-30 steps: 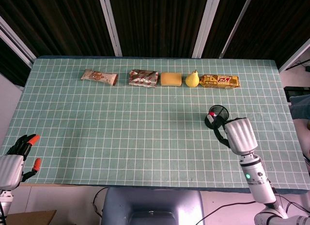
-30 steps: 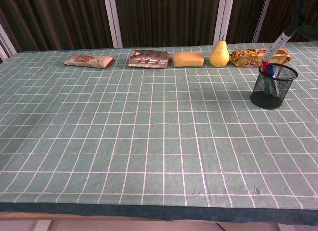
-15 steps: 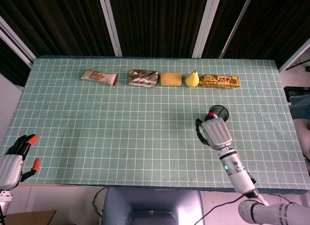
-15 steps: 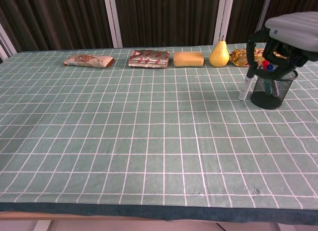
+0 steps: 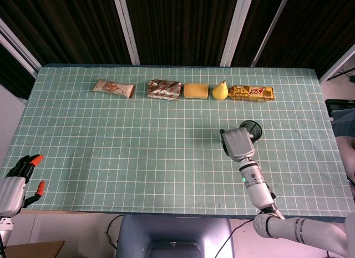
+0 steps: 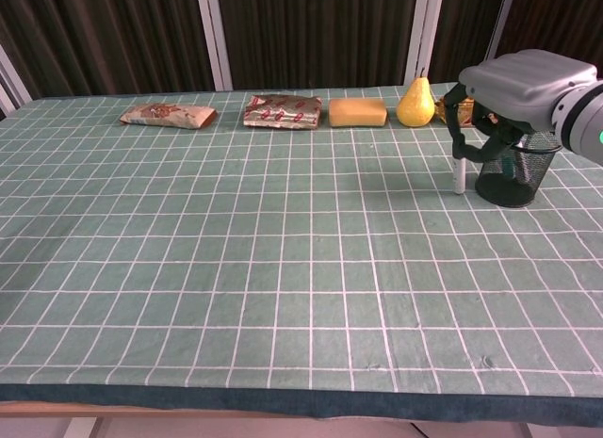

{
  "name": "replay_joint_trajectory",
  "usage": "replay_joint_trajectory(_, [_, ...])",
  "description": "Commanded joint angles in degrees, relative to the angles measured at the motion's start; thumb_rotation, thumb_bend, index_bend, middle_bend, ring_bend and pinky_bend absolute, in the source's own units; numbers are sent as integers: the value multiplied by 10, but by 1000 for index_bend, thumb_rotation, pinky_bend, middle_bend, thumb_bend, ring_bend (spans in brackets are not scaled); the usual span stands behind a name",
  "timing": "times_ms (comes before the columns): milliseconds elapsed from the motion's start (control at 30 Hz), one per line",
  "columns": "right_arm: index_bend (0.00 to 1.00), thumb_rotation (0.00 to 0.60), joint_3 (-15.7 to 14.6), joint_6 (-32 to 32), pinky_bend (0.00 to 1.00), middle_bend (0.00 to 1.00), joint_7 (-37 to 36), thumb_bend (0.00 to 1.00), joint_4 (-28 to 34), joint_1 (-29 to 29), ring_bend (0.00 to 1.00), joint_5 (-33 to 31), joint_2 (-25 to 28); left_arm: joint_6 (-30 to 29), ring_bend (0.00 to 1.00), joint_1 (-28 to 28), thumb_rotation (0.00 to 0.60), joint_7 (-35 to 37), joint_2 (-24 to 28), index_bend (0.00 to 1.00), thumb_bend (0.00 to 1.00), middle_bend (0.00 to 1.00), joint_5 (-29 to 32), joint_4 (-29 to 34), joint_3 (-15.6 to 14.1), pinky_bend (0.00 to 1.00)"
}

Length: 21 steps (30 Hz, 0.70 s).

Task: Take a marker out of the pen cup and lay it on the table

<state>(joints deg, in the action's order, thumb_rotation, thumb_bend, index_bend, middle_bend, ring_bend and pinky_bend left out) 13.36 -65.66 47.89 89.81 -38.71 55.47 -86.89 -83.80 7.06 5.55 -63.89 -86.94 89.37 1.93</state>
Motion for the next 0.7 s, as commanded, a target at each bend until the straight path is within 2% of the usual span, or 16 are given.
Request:
replay_joint_trajectory(33, [650, 600, -1, 2, 1000, 1000, -41, 738, -21, -3, 1000, 18, -10, 0, 67, 0, 600, 0, 0, 148, 470, 118, 1, 0, 0, 265])
replay_joint_trajectory(133, [531, 600, -4, 2, 1000, 1000, -73, 582, -30, 0, 1000, 36, -10, 1, 67, 0, 600, -2, -1, 148, 470, 120, 0, -1, 0, 266])
replay_joint_trajectory(333, [324, 600, -9, 1, 1000, 1000, -116, 384, -40, 6, 1000, 59, -1, 6, 67, 2, 600, -6, -1, 148, 469, 121, 0, 0, -1, 266])
replay_joint_trajectory(500, [215, 600, -11, -14, 1000, 1000, -162, 321, -30, 20, 1000, 88, 17, 8, 67, 3, 600, -7, -1, 148, 470, 123, 1, 0, -2, 266])
replay_joint_trajectory(600, [191, 600, -17, -63, 976, 992, -218, 320, -3, 46, 1000, 145, 43, 9, 68, 3, 600, -7, -1, 148, 470, 124, 1, 0, -2, 266])
replay_joint_trajectory(667, [200, 600, -33, -107, 917, 934, -242, 320, 24, 76, 966, 186, 74, 9, 69, 3, 600, -7, -1, 148, 469, 125, 0, -1, -3, 266])
replay_joint_trajectory(700, [218, 600, -42, -126, 881, 878, -246, 320, 38, 92, 918, 198, 89, 9, 69, 3, 600, -6, -1, 148, 468, 124, 0, -1, -3, 267])
